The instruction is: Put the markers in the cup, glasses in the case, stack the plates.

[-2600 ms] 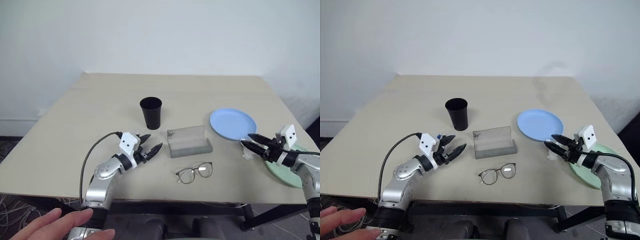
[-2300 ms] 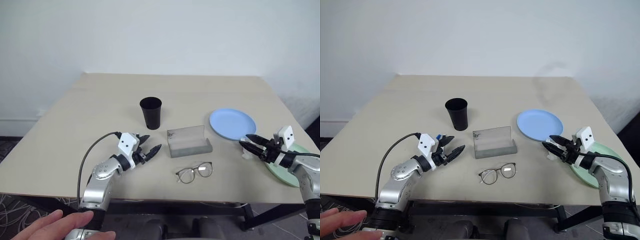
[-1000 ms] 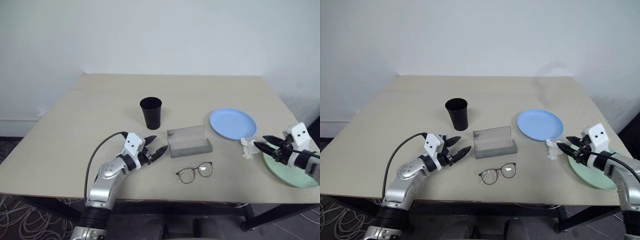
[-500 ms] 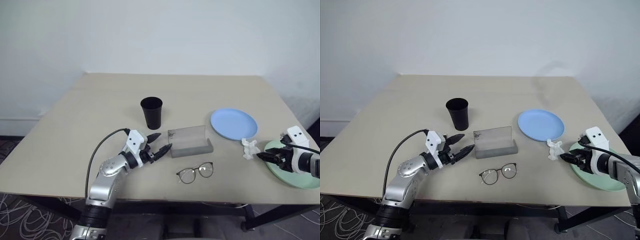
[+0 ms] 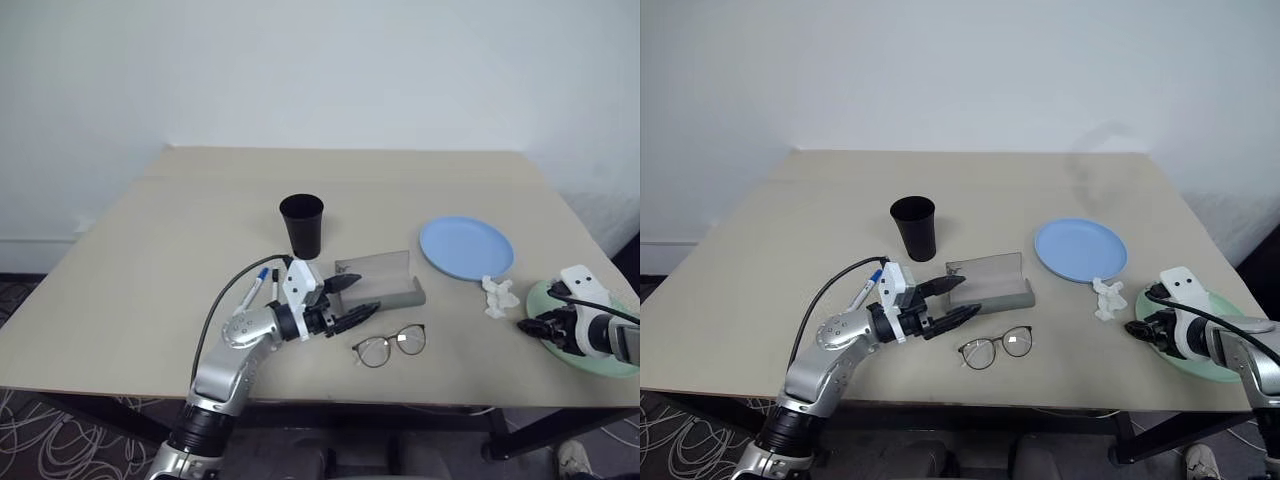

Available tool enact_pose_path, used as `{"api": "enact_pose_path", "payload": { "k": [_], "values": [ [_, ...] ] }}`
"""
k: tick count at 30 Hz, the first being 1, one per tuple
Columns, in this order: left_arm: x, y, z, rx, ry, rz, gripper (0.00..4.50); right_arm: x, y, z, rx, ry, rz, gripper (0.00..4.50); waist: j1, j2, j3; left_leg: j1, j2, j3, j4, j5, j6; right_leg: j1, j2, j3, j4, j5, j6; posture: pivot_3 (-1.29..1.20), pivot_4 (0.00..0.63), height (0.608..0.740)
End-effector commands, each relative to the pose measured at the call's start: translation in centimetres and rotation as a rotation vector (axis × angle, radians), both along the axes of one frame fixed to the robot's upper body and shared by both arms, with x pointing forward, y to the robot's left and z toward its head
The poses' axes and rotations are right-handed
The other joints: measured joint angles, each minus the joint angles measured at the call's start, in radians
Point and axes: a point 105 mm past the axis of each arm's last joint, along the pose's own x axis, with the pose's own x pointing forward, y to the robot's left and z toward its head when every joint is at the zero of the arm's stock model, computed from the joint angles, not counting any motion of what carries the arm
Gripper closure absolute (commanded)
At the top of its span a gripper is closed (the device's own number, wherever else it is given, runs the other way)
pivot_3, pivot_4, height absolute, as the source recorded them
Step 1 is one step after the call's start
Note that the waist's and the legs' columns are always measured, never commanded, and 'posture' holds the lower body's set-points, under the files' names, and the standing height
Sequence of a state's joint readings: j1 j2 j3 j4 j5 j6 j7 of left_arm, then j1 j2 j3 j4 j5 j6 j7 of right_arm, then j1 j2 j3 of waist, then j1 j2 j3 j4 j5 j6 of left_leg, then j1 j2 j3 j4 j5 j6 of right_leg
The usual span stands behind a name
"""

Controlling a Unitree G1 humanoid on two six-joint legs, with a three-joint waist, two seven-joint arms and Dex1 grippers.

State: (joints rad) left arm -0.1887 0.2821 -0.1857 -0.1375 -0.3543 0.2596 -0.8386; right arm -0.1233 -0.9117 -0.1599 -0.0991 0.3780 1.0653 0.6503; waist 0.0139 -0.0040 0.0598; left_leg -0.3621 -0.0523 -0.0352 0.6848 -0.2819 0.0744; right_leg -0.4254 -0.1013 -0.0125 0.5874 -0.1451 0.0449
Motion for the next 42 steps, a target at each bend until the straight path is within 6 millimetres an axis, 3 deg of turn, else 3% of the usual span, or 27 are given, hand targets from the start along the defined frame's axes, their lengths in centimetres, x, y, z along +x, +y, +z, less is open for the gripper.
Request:
{"api": "enact_pose_path", "payload": {
  "k": [1,7,14,26,34,39,42],
  "values": [
    [-0.1,-0.6,1.4,-0.017,-0.056,-0.023,1.15,0.9,-0.3,1.1,-0.050,-0.049,-0.005,2.18,0.000,0.000,0.000,0.000,0.000,0.000,0.000,0.000,0.000,0.000,0.000,0.000,0.000,0.000,0.000,0.00,0.000,0.740],
    [0.1,-0.7,1.4,-0.016,-0.058,-0.015,1.15,1.2,-0.8,0.5,-0.119,-0.039,-0.002,2.18,0.000,0.000,0.000,0.000,0.000,0.000,0.000,0.000,0.000,0.000,0.000,0.000,0.000,0.000,0.000,0.00,0.000,0.740],
    [0.2,-0.7,1.4,-0.014,-0.062,-0.006,1.11,1.5,-0.6,0.1,-0.162,-0.049,0.016,4.45,-0.005,-0.003,0.000,0.000,0.000,0.000,0.000,0.000,0.000,0.000,0.000,0.000,0.000,0.000,0.000,0.00,0.000,0.740],
    [0.4,-0.5,1.1,-0.002,-0.064,0.011,1.11,2.4,-0.8,0.5,-0.215,-0.104,0.039,4.48,-0.010,-0.004,0.000,0.001,0.008,0.011,0.003,-0.002,-0.003,0.000,0.000,-0.002,-0.004,0.000,0.000,0.00,0.000,0.740],
    [0.7,-0.5,1.1,0.004,-0.072,0.019,1.11,5.6,-0.2,3.9,-0.332,-0.351,0.159,4.48,-0.009,-0.001,0.001,0.001,0.009,0.016,0.002,-0.002,-0.002,-0.002,0.000,-0.001,-0.004,0.000,0.000,0.00,0.000,0.740],
    [0.9,-0.4,1.2,0.006,-0.075,0.021,1.11,7.2,1.1,5.7,-0.413,-0.477,0.296,4.48,-0.010,0.000,0.001,0.001,0.009,0.016,0.002,-0.002,0.003,-0.002,0.000,0.000,-0.004,0.000,0.000,0.00,0.000,0.740],
    [1.0,-0.5,1.2,0.007,-0.076,0.018,1.11,8.0,3.5,6.4,-0.381,-0.528,0.451,4.48,-0.010,0.000,0.001,0.002,0.009,0.017,0.001,-0.003,0.004,-0.002,0.001,0.000,-0.004,0.000,0.000,0.00,0.000,0.740]
  ]
}}
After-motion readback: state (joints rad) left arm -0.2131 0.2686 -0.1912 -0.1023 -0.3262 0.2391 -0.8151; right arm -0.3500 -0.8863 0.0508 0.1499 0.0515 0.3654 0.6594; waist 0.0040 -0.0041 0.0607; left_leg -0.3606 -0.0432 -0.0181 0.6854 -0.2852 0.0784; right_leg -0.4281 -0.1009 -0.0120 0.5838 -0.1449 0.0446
